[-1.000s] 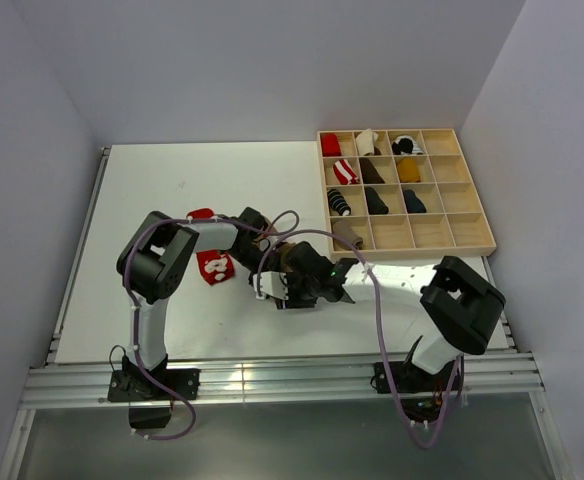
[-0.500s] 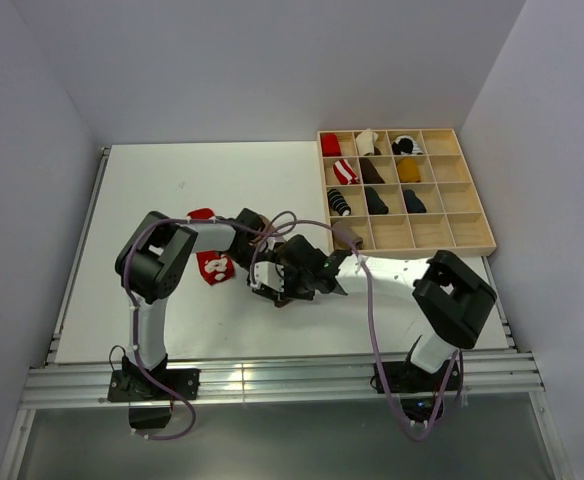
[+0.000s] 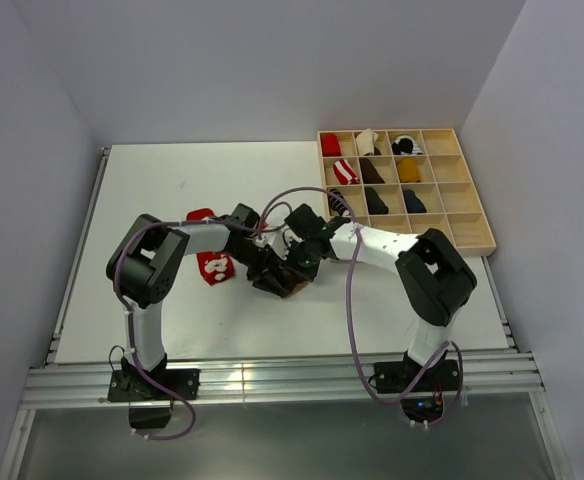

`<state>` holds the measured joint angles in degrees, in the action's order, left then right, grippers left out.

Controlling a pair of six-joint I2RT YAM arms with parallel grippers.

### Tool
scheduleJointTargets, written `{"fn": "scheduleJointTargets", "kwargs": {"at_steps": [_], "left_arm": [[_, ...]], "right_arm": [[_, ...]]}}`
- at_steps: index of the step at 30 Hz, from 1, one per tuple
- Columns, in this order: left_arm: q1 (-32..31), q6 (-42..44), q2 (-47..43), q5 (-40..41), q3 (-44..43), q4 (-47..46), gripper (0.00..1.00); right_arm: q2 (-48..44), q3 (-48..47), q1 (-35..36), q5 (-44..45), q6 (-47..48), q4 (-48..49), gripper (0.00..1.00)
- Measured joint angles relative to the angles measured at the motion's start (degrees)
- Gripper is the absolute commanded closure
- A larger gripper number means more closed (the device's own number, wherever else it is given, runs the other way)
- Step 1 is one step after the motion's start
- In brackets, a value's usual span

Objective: Roll the socks
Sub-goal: Roll the sock at the center of the board.

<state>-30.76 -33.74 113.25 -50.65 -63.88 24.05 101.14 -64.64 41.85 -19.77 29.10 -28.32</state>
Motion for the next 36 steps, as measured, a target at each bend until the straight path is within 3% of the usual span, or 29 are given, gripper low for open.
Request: {"fn": "scheduleJointTargets", "kwargs": {"at_steps": [23, 31, 36], "left_arm": [[-0.3, -2.1, -0.1, 10.4, -3.0, -0.1, 0.64], [-1.1, -2.9, -0.1, 13.3, -4.3, 1.9, 0.89], [-1.5, -3.4, -0.1, 14.6, -5.2, 4.0, 0.94]], "right_arm": [[9.1, -9.2, -4.8, -5.2, -8.4, -9.9, 0.97], [9.7, -9.6, -6.0, -6.5, -9.7, -10.4, 0.91], [9.7, -9.6, -6.1, -6.3, -9.8, -10.2, 0.91]]}}
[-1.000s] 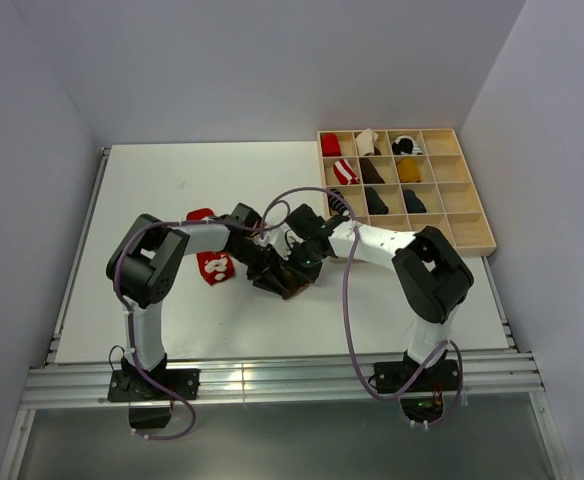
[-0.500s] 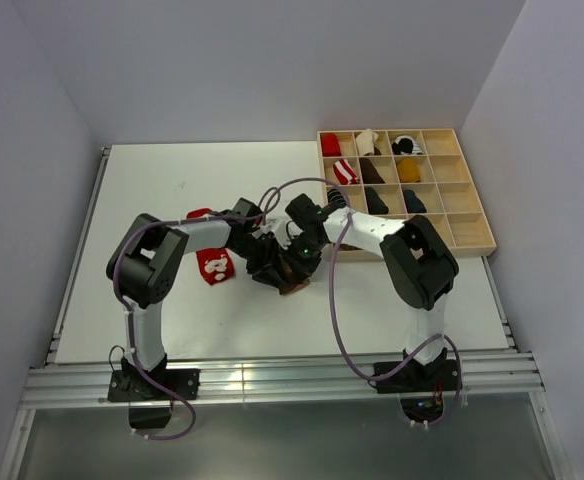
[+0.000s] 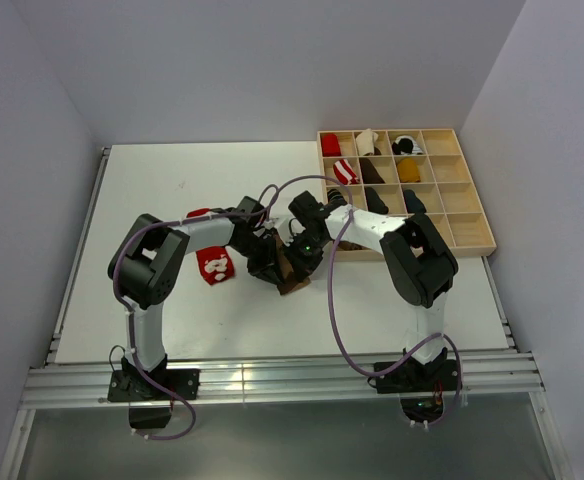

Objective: Roll the socks
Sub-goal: Roll the sock at the center of the board.

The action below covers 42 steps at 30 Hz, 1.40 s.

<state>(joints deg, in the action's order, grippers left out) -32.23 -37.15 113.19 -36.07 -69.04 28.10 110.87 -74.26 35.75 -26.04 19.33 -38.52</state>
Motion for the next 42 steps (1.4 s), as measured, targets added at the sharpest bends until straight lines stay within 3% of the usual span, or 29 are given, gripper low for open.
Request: {"fn": "scheduleJointTargets", "kwargs": {"at_steps": [12, 17, 28, 42], "left_arm": [[-0.1, 0.7, -0.8, 2.4, -2.0, 2.9, 0.92], [-0.1, 1.1, -0.8, 2.4, -2.0, 2.4, 0.92], [-0.1, 1.5, -0.5, -1.3, -3.3, 0.4, 0.95], [-0.4, -0.2, 8.3, -8.7, -7.2, 0.0, 0.96]], "right_arm": [[-0.2, 0.0, -0.5, 0.6, 0.7, 1.7, 0.84], [-0.4, 0.1, -0.6, 1.2, 1.1, 1.9, 0.72], [-2.6, 1.3, -1.6, 1.5, 1.3, 3.1, 0.71], [-5.3, 3.5, -3.4, -1.1, 1.1, 4.3, 0.71]]}}
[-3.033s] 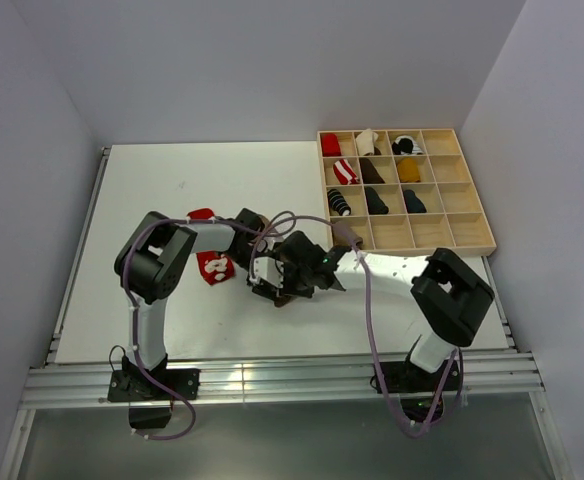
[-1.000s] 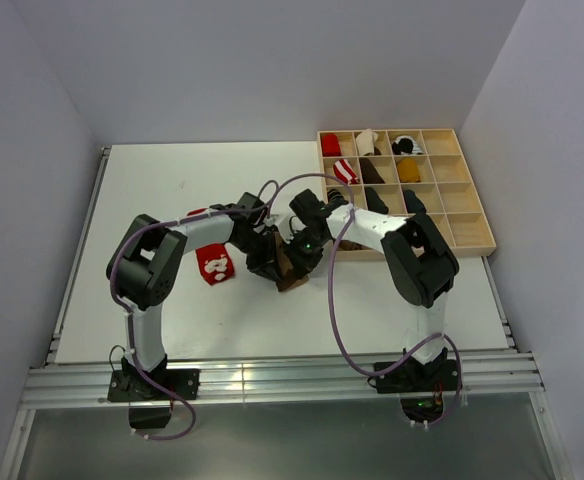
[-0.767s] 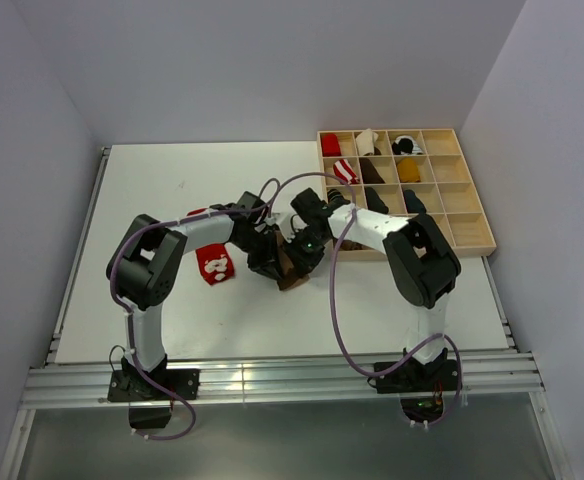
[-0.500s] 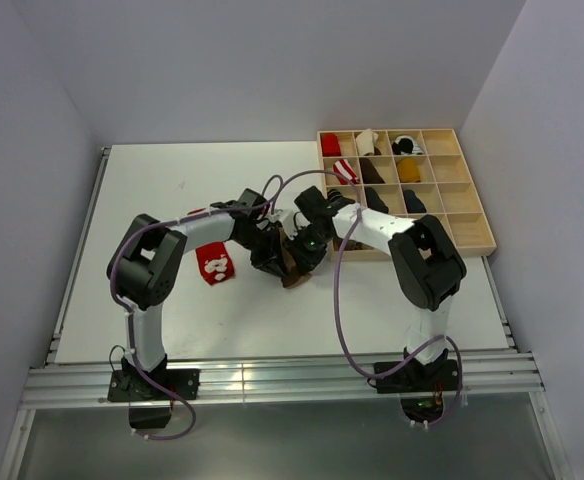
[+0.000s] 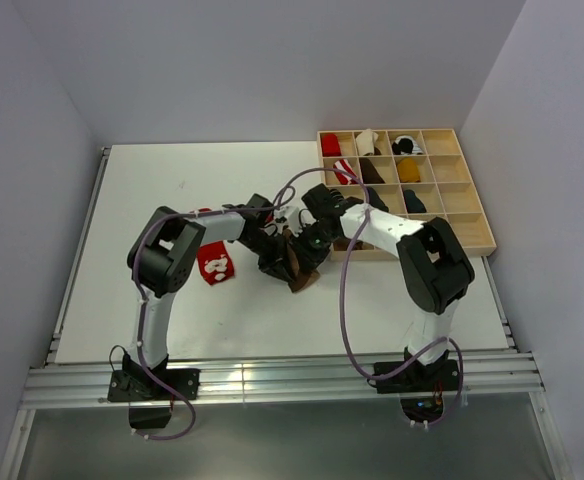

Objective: Roll the socks
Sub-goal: Roll the sock at the center of the board.

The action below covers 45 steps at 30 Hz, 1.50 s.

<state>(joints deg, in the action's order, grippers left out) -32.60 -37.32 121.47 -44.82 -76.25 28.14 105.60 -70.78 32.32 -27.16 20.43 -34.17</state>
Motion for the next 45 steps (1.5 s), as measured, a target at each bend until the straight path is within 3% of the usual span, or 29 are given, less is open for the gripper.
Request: {"fn": "scheduleJointTargets", "kwargs": {"at_steps": [10, 21, 32, 45], "left_arm": [[1.0, -1.1, 1.3, -1.5, -0.9, 1.4, 0.96], [3.0, 1.7, 2.2, -2.1, -2.2, 9.4, 0.93], [3.1, 3.5, 2.2, -2.5, -2.0, 10.8, 0.9], [3.2, 4.0, 1.0, -3.1, 0.1, 10.5, 0.89]], "right_arm": [[-6.9, 4.0, -1.7, -0.6, 0.9, 3.4, 0.69], [-26.2, 19.2, -2.8, -0.3, 19.1, 9.6, 0.54], [-31.4, 33.1, 12.6, 8.6, 30.7, 20.0, 0.51], [-26.7, 35.2, 19.5, 15.9, 36.3, 30.8, 0.51]]}}
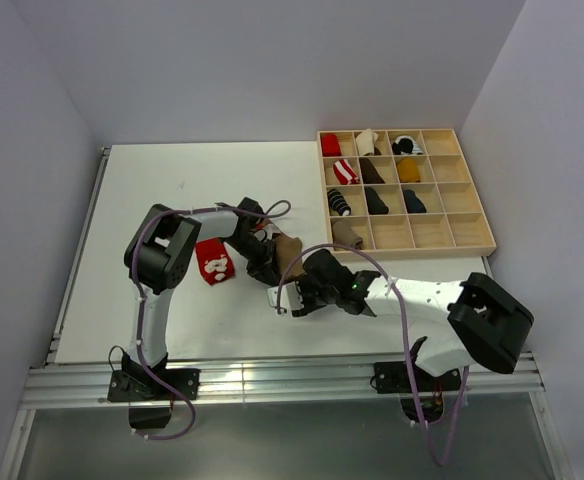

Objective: Roll the socks
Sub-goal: Roll the sock at the center of the board.

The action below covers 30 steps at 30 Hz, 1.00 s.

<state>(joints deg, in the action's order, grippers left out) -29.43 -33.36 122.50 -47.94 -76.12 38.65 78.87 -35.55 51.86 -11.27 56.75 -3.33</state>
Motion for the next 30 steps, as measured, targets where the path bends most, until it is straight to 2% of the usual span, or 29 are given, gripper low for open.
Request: {"fn": "scheduleJointTargets", "kwargs": {"at_steps": [22, 30], "left_arm": [[0.0, 0.0, 0.0, -1.1, 0.1, -0.1, 0.85], [0.0, -0.1, 0.0, -2.0, 0.4, -0.4, 0.82]], "right_arm": [[6.2, -0.6, 1.2, 1.8, 1.7, 6.1, 0.52], [9.1, -2.1, 1.2, 2.2, 1.4, 6.2, 0.57]]}}
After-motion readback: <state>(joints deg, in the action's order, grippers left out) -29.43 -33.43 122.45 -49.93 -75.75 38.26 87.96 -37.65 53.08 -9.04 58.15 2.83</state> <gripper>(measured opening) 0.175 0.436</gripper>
